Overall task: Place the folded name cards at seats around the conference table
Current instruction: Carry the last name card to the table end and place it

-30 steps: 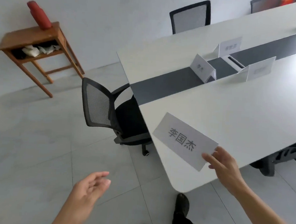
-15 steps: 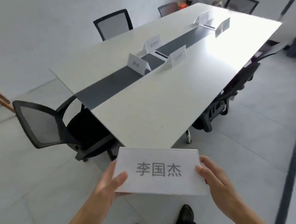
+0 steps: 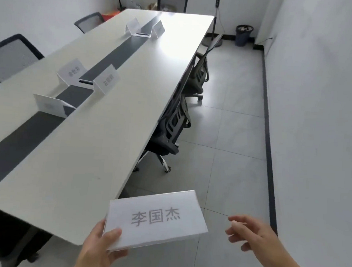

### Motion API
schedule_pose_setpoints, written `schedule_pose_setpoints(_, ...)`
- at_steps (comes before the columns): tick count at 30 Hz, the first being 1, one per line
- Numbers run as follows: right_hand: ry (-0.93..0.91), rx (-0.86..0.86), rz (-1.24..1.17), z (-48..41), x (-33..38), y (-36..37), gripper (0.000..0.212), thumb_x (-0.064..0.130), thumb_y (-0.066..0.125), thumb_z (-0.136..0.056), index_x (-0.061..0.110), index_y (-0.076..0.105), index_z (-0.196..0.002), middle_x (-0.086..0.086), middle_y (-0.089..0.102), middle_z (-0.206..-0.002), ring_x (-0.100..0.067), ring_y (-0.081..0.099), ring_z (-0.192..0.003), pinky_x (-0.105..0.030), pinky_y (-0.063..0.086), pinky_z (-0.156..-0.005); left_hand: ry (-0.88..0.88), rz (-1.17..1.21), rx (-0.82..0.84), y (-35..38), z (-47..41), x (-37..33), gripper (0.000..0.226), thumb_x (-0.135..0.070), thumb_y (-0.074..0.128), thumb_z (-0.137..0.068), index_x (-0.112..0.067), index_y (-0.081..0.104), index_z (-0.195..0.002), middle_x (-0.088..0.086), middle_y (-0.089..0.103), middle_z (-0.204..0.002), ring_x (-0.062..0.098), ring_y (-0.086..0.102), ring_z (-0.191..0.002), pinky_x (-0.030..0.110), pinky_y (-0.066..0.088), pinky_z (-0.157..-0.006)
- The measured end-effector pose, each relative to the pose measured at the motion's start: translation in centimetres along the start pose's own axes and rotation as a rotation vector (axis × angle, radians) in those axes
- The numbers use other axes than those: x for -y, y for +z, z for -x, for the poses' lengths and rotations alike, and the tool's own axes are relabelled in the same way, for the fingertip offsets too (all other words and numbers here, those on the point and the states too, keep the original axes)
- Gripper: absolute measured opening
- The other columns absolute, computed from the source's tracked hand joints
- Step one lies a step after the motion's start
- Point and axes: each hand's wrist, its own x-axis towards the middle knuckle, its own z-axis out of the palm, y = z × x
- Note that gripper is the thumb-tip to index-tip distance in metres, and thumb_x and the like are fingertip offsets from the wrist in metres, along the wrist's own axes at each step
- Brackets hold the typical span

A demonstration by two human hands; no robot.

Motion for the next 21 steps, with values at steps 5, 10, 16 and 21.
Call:
schedule_pose_setpoints(5,0.091,-0.106,0.0,-3.4,-1.4,-7.4,0.012,0.023,0.06,-0.091,0.02,0.069,-0.099,0.0,0.077,-0.084,-0.017,0.072,-0.078,-0.03,0.05,-0.067,-0.023,-0.006,-0.02,6.5,-4.0,-1.8,0.044,-0.02,0.061,-0.063,-0.015,0.058,-0.107,0.011,0.065,-0.095,0.031,0.058,-0.083,0.039,0.047,-0.067)
schedule_pose_setpoints(10,0.172,-0.147,-0.022,-9.2,-0.7,-10.7,0.012,0.022,0.061,-0.091,0.019,0.069,-0.099,-0.001,0.077,-0.084,-0.018,0.072,-0.079,-0.03,0.05,-0.067,-0.054,-0.047,-0.009,10.5,-11.1,-4.1,0.022,-0.006,0.046,-0.089,-0.013,0.06,-0.105,0.015,0.064,-0.094,0.034,0.056,-0.082,0.04,0.043,-0.068)
schedule_pose_setpoints(16,0.188,-0.259,-0.099,-18.1,4.0,-13.9,0.013,0.022,0.062,-0.09,0.019,0.069,-0.101,0.0,0.077,-0.085,-0.016,0.073,-0.079,-0.028,0.05,-0.066,-0.036,-0.093,0.143,18.4,-23.9,-10.3,0.028,-0.012,0.054,-0.085,-0.009,0.056,-0.112,0.015,0.063,-0.099,0.033,0.056,-0.083,0.04,0.042,-0.068)
schedule_pose_setpoints(21,0.123,-0.367,-0.163,-24.0,10.9,-18.1,0.013,0.024,0.06,-0.091,0.023,0.068,-0.101,0.003,0.077,-0.086,-0.014,0.073,-0.079,-0.03,0.052,-0.068,0.05,-0.186,0.302,28.0,-32.5,-19.4,0.054,-0.026,0.062,-0.069,-0.01,0.058,-0.12,0.013,0.069,-0.114,0.031,0.062,-0.098,0.042,0.049,-0.075)
